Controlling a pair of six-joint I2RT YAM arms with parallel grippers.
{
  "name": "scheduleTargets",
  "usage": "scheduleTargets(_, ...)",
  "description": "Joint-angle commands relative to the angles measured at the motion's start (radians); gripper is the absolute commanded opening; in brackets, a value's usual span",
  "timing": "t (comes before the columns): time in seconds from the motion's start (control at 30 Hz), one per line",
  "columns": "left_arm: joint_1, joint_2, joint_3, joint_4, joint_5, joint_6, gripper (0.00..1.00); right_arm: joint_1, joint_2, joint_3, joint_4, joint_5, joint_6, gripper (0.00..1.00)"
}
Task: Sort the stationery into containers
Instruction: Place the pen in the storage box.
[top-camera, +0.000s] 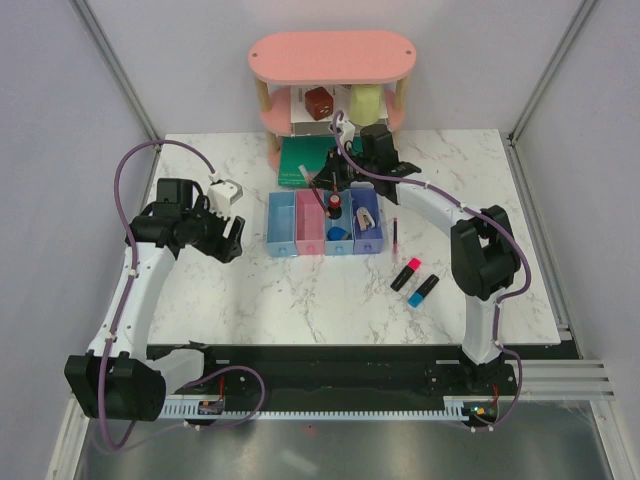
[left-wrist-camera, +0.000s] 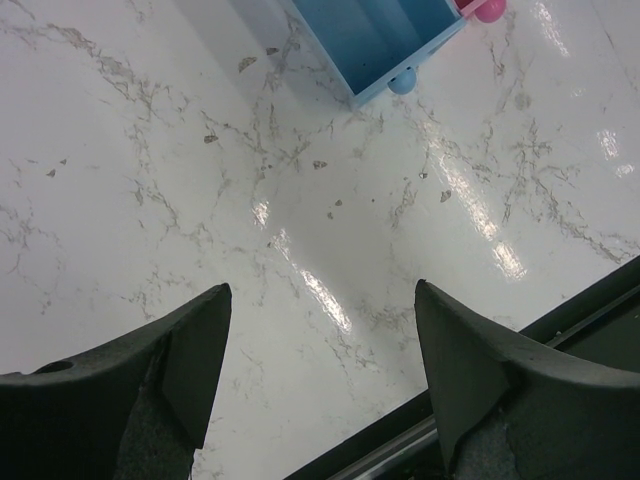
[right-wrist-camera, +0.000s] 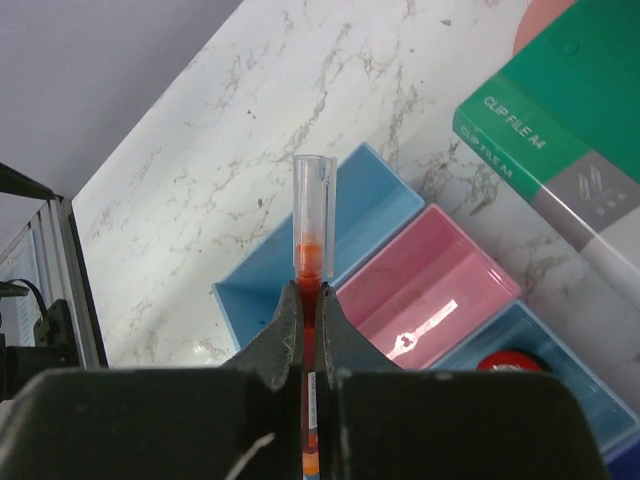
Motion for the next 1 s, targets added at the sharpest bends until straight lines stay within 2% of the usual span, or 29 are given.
scheduleTargets(0.0, 0.003, -0.003, 0.035, -0.028, -0.003, 0.046, 0.81, 0.033, 0.029, 0.032, 0.189, -0.012, 0.088, 0.00)
scheduleTargets(0.27, 0.003, 0.004, 0.054, -0.038, -0.004, 0.057, 0.81, 0.058, 0.083, -0.021, 0.237, 0.029, 0.087, 0.00)
scheduleTargets(0.63, 0.003, -0.005, 0.037, -0.040, 0.016, 0.060, 0.81, 0.056, 0.117, -0.070, 0.183, 0.103, -0.036, 0.01)
scheduleTargets(0.87, 0.003, -0.005, 0.038, -0.040, 0.022, 0.065, 0.81, 0.058, 0.120, -0.058, 0.135, 0.105, -0.090, 0.29)
scheduleTargets(0.9, 0.003, -0.003, 0.037, -0.040, 0.024, 0.065, 0.81, 0.058, 0.119, -0.058, 0.126, 0.105, -0.094, 0.37)
scheduleTargets(0.97, 0.003, -0.005, 0.035, -0.040, 0.030, 0.065, 0.81, 0.058, 0.109, -0.057, 0.117, 0.108, -0.107, 0.41)
